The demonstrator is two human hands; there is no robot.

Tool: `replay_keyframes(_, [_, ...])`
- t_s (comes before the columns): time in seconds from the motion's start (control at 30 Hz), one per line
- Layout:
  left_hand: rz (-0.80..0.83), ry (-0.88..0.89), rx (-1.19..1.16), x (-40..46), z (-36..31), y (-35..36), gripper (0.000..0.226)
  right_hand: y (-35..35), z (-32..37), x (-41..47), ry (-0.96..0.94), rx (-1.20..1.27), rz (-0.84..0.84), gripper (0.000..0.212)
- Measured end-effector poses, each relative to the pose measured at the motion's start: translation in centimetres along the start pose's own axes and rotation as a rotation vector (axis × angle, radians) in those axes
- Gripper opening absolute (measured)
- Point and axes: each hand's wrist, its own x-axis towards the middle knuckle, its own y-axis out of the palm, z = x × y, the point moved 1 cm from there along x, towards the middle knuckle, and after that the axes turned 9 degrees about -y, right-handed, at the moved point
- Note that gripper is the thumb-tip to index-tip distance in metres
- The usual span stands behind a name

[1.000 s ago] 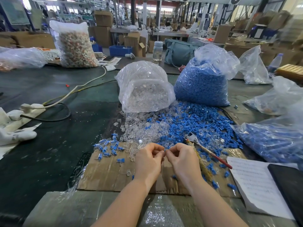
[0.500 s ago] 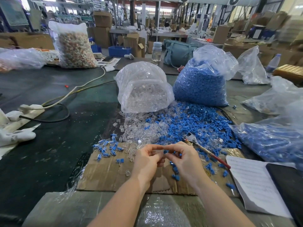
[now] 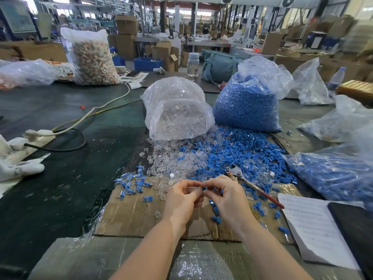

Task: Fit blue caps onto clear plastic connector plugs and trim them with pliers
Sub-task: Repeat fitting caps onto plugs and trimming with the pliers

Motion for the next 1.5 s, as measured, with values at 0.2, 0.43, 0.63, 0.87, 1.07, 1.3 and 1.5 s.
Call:
replay_keyframes(0.2, [-0.039, -0.019, -0.022, 0.2, -0.2, -0.1, 0.01, -0.5, -1.2, -0.3, 0.053, -0.179, -0.03, 0.033])
replay_keyframes(0.43, [-0.055, -0.036, -0.052, 0.2, -0.6, -0.5, 0.01, -2.6, -4.1, -1.0, 0.592, -0.758, 0.086, 0.066])
replay_keyframes(0.63, [-0.06, -0.052, -0.042, 0.4, -0.9, -0.5, 0.011, -2.5, -5.0, -0.8, 0.683, -0.791, 0.22, 0.079])
replay_keyframes(0.87, [-0.049, -0.067, -0.049, 0.6, -1.6, -0.9, 0.012, -2.7, -4.7, -0.5, 0.588, -0.88, 0.187, 0.05])
replay_keyframes(1.07, [-0.045, -0.08, -0.098, 1.0, -2.7, -1.0, 0.01, -2.9, -3.1, 0.7, 0.413, -0.709, 0.188, 0.028])
replay_keyframes(1.3, [-0.1, -0.092, -0.174, 2.5, -4.1, -1.4, 0.011, -2.8, -0.1, 1.5, 0.626, 0.316, 0.334, 0.013])
replay_keyframes(1.5, [-0.142, -0.069, -0.15, 3.1, -4.5, -2.2, 0.011, -2.5, 1.0, 1.5, 0.722, 0.476, 0.375, 0.022])
